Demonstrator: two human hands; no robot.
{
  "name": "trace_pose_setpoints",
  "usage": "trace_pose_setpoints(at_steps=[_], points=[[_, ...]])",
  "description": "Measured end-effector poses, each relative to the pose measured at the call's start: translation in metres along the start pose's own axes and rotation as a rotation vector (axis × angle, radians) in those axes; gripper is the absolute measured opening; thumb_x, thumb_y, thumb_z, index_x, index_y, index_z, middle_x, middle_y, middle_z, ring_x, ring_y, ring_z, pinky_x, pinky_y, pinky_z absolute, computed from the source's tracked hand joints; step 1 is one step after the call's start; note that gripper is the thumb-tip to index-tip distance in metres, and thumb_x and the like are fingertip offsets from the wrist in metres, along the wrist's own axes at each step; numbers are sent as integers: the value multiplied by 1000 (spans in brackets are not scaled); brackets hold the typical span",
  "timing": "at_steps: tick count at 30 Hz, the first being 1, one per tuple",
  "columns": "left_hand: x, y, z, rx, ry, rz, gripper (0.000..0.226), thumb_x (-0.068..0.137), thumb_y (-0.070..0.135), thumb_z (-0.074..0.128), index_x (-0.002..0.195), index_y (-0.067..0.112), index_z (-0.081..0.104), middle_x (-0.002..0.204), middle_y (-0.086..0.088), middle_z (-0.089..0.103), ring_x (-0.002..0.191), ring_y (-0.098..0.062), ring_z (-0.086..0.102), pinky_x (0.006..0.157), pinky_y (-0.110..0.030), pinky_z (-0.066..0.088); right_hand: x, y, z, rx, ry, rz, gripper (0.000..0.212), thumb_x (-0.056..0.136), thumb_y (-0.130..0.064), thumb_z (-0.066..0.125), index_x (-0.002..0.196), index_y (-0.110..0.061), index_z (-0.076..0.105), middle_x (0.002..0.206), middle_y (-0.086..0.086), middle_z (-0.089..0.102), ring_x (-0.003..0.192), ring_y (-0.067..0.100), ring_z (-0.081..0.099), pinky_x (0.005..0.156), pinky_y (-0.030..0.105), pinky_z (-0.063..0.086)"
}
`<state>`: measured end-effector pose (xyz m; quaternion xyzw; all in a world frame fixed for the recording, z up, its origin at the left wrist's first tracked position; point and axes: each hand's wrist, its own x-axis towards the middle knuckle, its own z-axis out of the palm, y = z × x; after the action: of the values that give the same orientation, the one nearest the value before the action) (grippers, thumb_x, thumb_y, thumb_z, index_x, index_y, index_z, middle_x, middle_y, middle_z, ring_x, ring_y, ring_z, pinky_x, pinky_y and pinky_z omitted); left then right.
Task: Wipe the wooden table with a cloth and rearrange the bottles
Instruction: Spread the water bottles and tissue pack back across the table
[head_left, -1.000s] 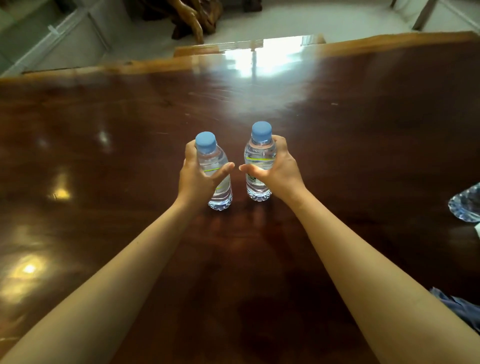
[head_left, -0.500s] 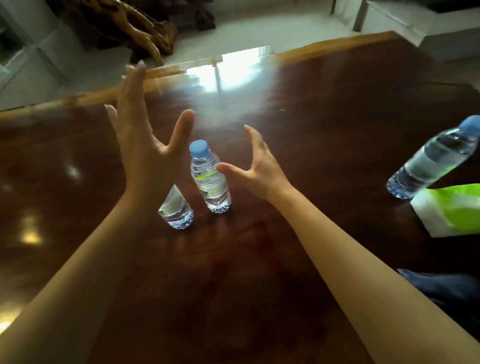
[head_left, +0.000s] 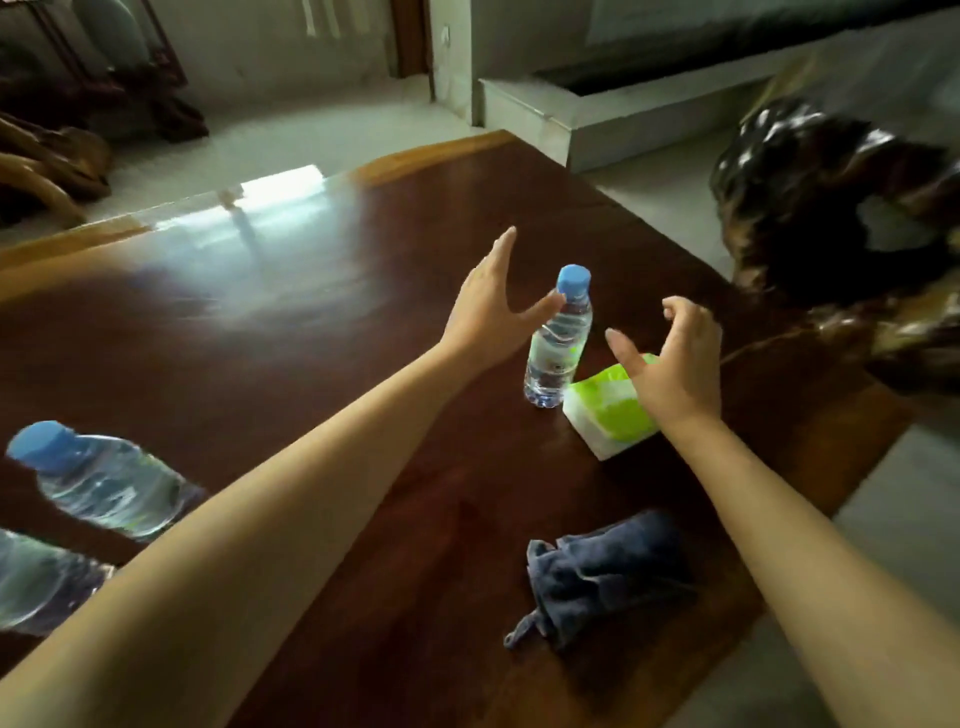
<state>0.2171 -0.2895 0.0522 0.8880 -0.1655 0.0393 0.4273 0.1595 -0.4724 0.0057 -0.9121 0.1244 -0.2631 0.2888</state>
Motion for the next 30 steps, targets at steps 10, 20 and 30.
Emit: trace_pose_setpoints(at_steps=[10,20,30], points=[[49,-9,89,-176,-6,-246,47,72,33,76,106,18,49,104,-3,63,95,-20,61,78,-31,47,-32,92,29,-402,-659,-180,87,75,-46,70,144,-26,22,155,10,19,143,26,11,116,43,11],[23,-17,56,-198,171,-299,41,79,26,70,105,2,48,110,-16,60,97,-28,60,82,-37,48,-34,95,37,-533,-434,-352,47,84,-6,60,129,-14,52,128,15,60,121,30,52,102,43,40],[-76,-84,-100,-130,532,-511,35,77,20,74,96,4,49,104,-22,60,92,-33,59,86,-46,50,-37,-22,79,-356,-271,-595,40,68,7,73,106,2,65,82,18,70,79,35,68,61,41,56]])
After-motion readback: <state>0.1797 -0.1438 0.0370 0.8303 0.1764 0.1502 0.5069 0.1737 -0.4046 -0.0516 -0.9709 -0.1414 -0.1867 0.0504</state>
